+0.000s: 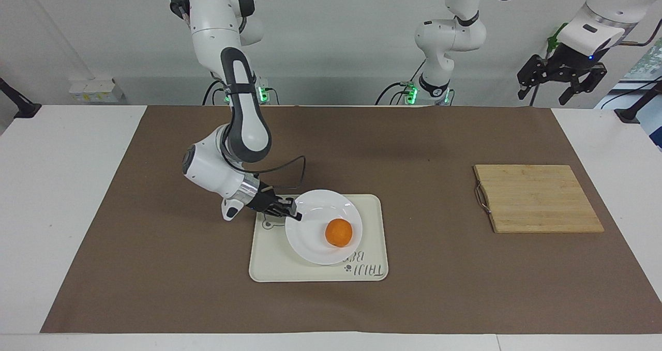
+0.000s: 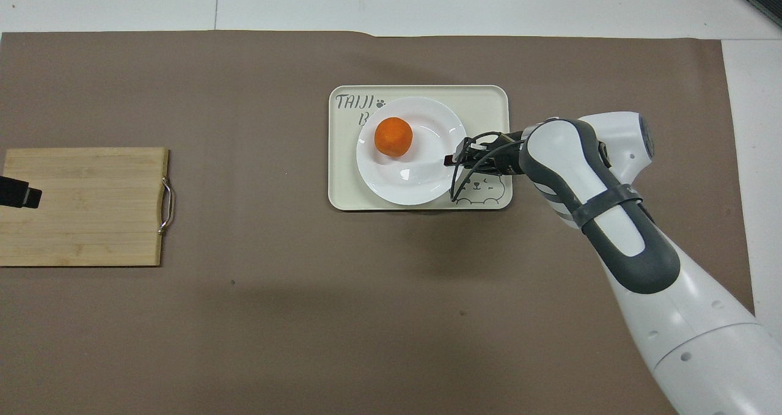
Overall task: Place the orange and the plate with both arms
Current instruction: 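Slide the plate with the right gripper onto the bear tray, then release the plate and lift the right gripper away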
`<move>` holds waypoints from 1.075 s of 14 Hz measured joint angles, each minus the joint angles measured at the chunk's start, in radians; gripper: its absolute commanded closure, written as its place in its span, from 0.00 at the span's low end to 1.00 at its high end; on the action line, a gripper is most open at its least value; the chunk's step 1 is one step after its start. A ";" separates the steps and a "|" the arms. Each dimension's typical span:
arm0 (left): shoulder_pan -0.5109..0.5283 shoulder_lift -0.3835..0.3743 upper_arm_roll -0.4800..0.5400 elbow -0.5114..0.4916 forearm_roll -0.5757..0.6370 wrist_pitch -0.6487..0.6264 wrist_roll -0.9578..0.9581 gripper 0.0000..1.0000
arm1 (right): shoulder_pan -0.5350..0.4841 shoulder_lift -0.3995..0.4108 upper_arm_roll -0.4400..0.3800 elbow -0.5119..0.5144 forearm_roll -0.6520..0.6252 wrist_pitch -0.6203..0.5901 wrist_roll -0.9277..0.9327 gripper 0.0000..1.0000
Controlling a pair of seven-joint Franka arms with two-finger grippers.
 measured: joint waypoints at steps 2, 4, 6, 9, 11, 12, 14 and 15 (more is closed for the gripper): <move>0.000 0.000 0.000 0.000 0.000 0.000 0.000 0.00 | 0.000 0.002 -0.001 -0.001 -0.026 0.023 0.000 0.00; 0.000 0.000 0.000 0.000 0.000 0.000 0.000 0.00 | -0.001 0.009 -0.004 -0.002 -0.065 0.062 0.000 0.00; 0.000 0.000 0.000 0.000 0.000 0.000 0.000 0.00 | -0.001 0.010 -0.005 0.000 -0.096 0.090 0.000 0.00; 0.000 0.000 0.000 0.000 0.000 0.000 0.000 0.00 | -0.005 0.006 -0.015 0.010 -0.165 0.119 0.001 0.00; 0.000 0.000 0.000 0.000 0.000 0.000 0.000 0.00 | -0.009 -0.001 -0.037 0.024 -0.252 0.122 0.002 0.00; 0.000 0.000 0.000 0.000 0.000 0.000 0.000 0.00 | -0.012 -0.008 -0.048 0.034 -0.301 0.122 0.005 0.00; 0.000 0.000 0.000 0.000 0.000 0.000 0.000 0.00 | -0.015 -0.036 -0.070 0.045 -0.409 0.122 0.038 0.00; 0.000 0.000 0.000 0.000 0.000 -0.002 -0.001 0.00 | -0.015 -0.054 -0.078 0.047 -0.470 0.119 0.066 0.00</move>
